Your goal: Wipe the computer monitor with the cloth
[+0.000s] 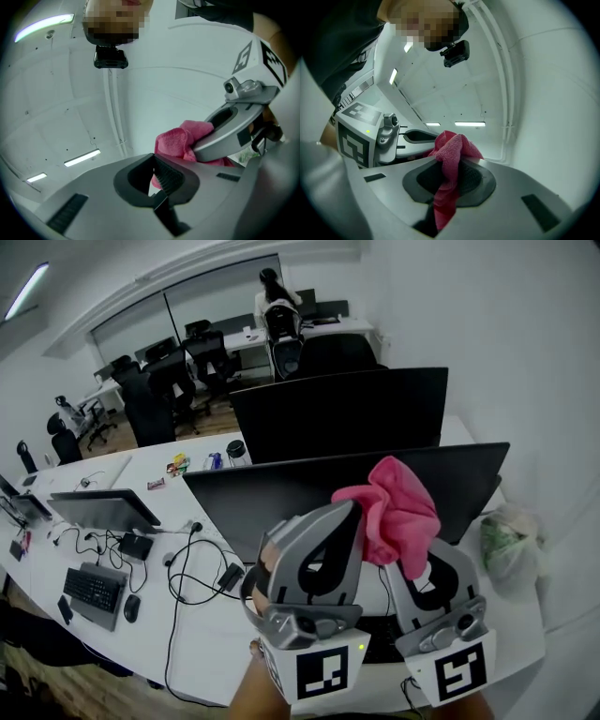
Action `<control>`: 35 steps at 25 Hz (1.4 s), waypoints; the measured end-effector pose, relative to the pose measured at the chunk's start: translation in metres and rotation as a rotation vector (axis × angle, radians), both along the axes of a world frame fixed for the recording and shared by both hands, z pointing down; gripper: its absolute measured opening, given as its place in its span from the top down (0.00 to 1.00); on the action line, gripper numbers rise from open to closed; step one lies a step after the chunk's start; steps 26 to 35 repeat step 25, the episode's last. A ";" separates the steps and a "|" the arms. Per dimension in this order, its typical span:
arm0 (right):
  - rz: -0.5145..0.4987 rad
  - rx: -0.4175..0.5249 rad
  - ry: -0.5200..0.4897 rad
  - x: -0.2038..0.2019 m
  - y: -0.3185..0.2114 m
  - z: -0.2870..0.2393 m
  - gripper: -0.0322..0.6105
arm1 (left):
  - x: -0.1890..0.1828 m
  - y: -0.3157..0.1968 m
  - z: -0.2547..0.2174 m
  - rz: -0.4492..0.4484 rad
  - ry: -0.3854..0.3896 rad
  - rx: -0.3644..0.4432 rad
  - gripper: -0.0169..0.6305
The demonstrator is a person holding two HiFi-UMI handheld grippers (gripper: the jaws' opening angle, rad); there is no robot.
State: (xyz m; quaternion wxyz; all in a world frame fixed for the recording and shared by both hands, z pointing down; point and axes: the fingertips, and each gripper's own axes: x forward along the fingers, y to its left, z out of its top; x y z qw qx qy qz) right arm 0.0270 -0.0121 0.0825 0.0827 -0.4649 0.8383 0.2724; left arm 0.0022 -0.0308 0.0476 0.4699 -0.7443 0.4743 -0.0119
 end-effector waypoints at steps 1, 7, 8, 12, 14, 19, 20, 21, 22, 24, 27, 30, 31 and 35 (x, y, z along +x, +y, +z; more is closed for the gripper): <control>0.003 0.012 -0.001 0.001 0.003 -0.002 0.85 | 0.002 0.002 -0.001 0.004 0.000 0.002 0.96; 0.000 0.007 -0.007 0.004 0.011 0.001 0.85 | 0.004 0.011 0.001 0.004 0.002 -0.006 0.96; 0.000 0.006 -0.010 0.005 0.011 0.001 0.85 | 0.006 0.012 0.002 0.004 -0.001 -0.006 0.96; -0.008 0.002 -0.024 0.008 0.012 -0.002 0.85 | 0.009 0.017 -0.002 0.003 -0.011 0.015 0.96; -0.008 -0.004 -0.026 0.011 0.012 -0.002 0.85 | 0.011 0.018 -0.004 0.005 -0.014 0.018 0.96; -0.004 0.002 -0.035 0.019 0.012 -0.002 0.85 | 0.017 0.017 -0.005 0.000 -0.013 0.023 0.96; -0.004 0.002 -0.038 0.020 0.012 -0.001 0.85 | 0.018 0.017 -0.004 0.000 -0.016 0.024 0.96; -0.004 0.004 -0.043 0.021 0.012 -0.001 0.85 | 0.020 0.017 -0.003 -0.001 -0.019 0.025 0.96; -0.005 0.006 -0.048 0.023 0.012 -0.001 0.85 | 0.022 0.016 -0.003 -0.002 -0.022 0.026 0.96; -0.007 0.011 -0.059 0.027 0.012 -0.001 0.85 | 0.024 0.015 -0.003 -0.009 -0.026 0.029 0.96; -0.009 0.013 -0.065 0.029 0.012 -0.001 0.85 | 0.025 0.014 -0.003 -0.014 -0.027 0.031 0.96; -0.009 0.013 -0.065 0.029 0.012 -0.001 0.85 | 0.025 0.014 -0.003 -0.014 -0.027 0.031 0.96; -0.009 0.013 -0.065 0.029 0.012 -0.001 0.85 | 0.025 0.014 -0.003 -0.014 -0.027 0.031 0.96; -0.009 0.013 -0.065 0.029 0.012 -0.001 0.85 | 0.025 0.014 -0.003 -0.014 -0.027 0.031 0.96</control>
